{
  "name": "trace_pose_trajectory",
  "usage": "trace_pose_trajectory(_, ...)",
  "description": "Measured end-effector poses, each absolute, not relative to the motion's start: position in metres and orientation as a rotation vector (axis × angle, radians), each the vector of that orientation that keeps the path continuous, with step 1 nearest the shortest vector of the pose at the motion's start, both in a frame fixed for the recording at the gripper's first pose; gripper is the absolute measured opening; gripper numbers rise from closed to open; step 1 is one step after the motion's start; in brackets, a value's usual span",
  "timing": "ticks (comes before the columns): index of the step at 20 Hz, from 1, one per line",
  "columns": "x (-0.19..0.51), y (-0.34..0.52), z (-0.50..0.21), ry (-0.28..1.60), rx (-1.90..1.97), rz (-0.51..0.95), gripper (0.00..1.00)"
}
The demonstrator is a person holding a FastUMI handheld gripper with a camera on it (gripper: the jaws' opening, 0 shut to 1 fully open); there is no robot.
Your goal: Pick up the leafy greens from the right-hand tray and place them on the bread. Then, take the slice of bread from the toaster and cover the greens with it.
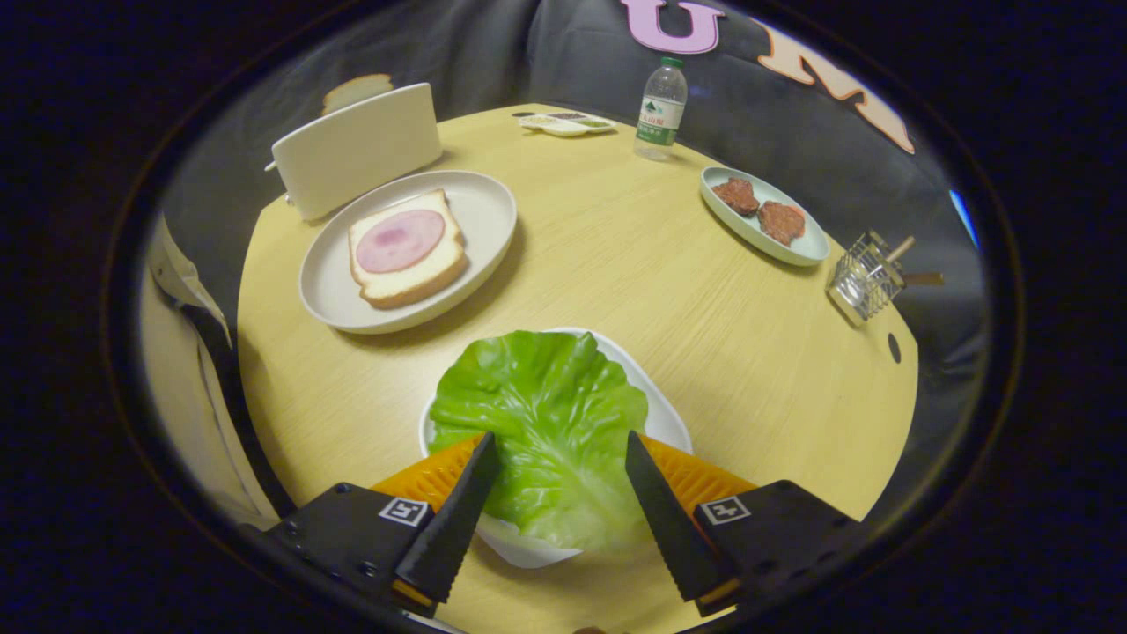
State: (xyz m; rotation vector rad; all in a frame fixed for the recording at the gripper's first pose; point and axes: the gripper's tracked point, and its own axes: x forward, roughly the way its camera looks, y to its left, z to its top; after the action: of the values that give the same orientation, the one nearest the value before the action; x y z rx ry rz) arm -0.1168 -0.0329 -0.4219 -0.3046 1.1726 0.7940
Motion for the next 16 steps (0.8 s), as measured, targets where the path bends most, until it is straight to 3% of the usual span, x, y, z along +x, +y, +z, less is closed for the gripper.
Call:
trace_pose_trajectory(3, -0.1207, -0.0353, -0.4244, 1.225, -0.241, 0.778, 0.96)
trace_pose_trajectory(13, -0.1179, -0.0307, -0.4221, 1.219, -0.236, 0.743, 0.39)
trace_pose_trajectory(16, -0.1187, -0.0268, -0.4209, 1.213, -0.226, 0.743, 0.28)
